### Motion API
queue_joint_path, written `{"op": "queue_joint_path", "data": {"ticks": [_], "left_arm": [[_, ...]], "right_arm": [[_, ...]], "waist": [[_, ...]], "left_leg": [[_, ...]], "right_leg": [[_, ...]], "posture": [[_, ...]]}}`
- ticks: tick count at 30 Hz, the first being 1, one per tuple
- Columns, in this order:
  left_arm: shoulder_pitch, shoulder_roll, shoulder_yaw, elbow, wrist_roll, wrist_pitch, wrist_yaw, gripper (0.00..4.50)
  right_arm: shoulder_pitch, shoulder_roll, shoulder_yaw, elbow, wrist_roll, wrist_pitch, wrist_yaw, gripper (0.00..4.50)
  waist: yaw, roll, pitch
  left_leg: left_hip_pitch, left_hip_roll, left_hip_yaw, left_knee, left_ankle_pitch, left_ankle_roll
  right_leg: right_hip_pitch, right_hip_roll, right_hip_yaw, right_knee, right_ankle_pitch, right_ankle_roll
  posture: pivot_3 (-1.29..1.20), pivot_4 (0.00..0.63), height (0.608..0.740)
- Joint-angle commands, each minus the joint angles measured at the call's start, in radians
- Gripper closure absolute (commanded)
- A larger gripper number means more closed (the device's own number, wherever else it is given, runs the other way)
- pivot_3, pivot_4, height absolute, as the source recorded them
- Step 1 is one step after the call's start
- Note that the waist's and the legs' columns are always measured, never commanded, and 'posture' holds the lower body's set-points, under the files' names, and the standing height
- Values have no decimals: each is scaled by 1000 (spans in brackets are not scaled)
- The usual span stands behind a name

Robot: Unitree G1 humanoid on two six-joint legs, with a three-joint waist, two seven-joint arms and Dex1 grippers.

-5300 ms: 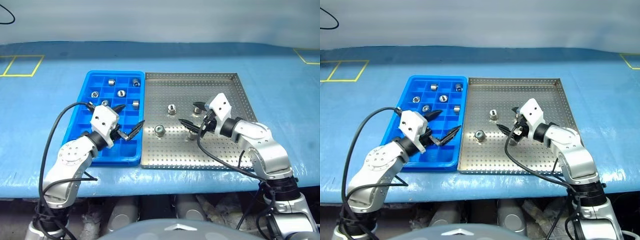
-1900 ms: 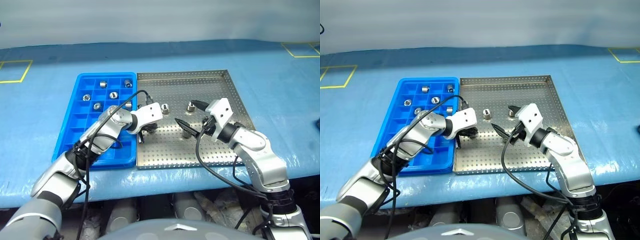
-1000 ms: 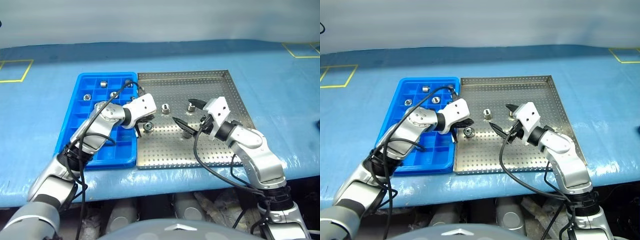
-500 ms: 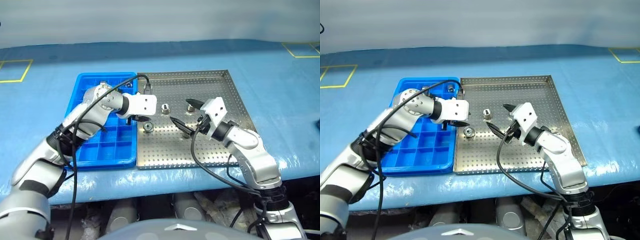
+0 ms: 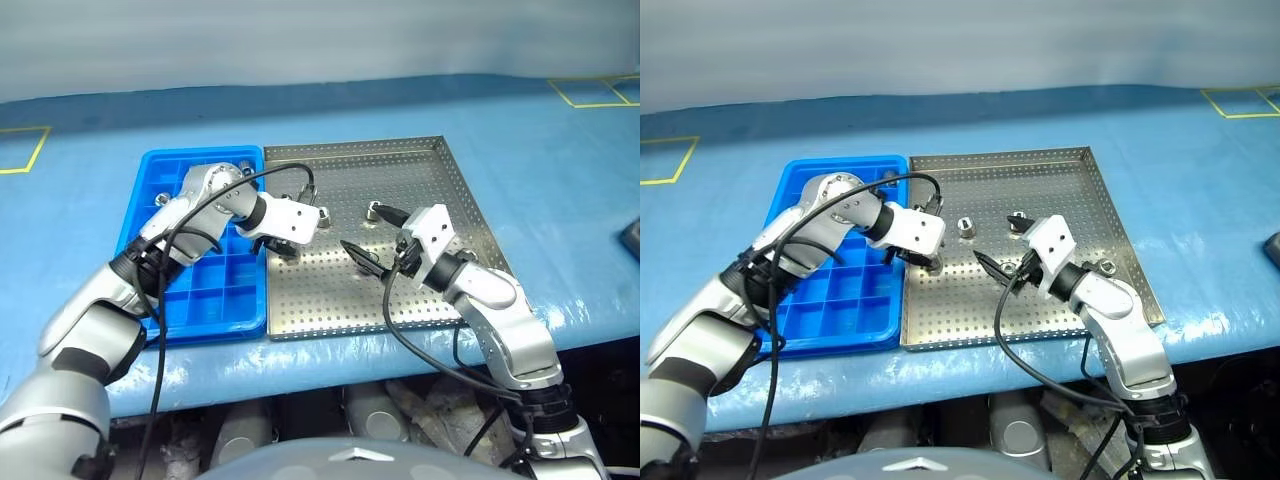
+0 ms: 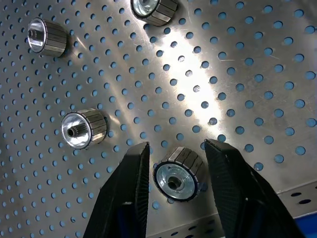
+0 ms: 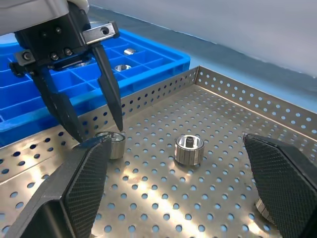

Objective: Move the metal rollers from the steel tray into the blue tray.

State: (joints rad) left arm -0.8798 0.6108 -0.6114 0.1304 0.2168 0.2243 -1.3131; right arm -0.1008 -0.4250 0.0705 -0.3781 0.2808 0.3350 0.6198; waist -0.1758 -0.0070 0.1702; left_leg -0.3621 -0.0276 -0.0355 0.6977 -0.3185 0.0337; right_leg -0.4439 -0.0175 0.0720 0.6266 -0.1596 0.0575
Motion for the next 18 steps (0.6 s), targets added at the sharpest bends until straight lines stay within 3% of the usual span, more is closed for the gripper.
{"op": "queue_joint_path", "data": {"ticks": [1, 8, 11, 16, 18], "left_arm": [[-26, -11, -1, 26, 30, -30, -8, 2604], [-29, -22, 0, 104, 82, -73, -8, 2604], [-35, -28, -2, 128, 107, -104, 6, 2033], [-46, -43, 12, 156, 137, -97, 23, 418], [-47, -45, 13, 164, 146, -99, 18, 418]], "right_arm": [[4, -7, -18, -59, 18, -11, 3, 0], [9, -14, -21, -69, 19, -3, -5, 0], [9, -16, -20, -70, 19, -3, -9, 0], [11, -16, -20, -71, 16, -4, -15, 0], [11, -15, -19, -71, 14, -6, -17, 0]], "waist": [[-9, 0, 0], [-33, 0, 0], [-37, 0, 0], [-40, 0, 0], [-42, 0, 0]], "left_leg": [[0, 0, 0, 0, 0, 0], [0, 0, 0, 0, 0, 0], [0, 0, 0, 0, 0, 0], [0, 0, 0, 0, 0, 1], [0, 0, 1, 0, 0, 1]], "right_leg": [[0, 0, 0, 0, 0, 0], [0, 1, 1, 0, -1, 3], [0, 0, 1, 0, -1, 3], [0, 0, 1, 0, -1, 3], [0, 0, 1, 0, -1, 3]], "posture": [[-275, 150, 740], [-285, 150, 740], [-287, 150, 740], [-290, 150, 740], [-290, 150, 740]]}}
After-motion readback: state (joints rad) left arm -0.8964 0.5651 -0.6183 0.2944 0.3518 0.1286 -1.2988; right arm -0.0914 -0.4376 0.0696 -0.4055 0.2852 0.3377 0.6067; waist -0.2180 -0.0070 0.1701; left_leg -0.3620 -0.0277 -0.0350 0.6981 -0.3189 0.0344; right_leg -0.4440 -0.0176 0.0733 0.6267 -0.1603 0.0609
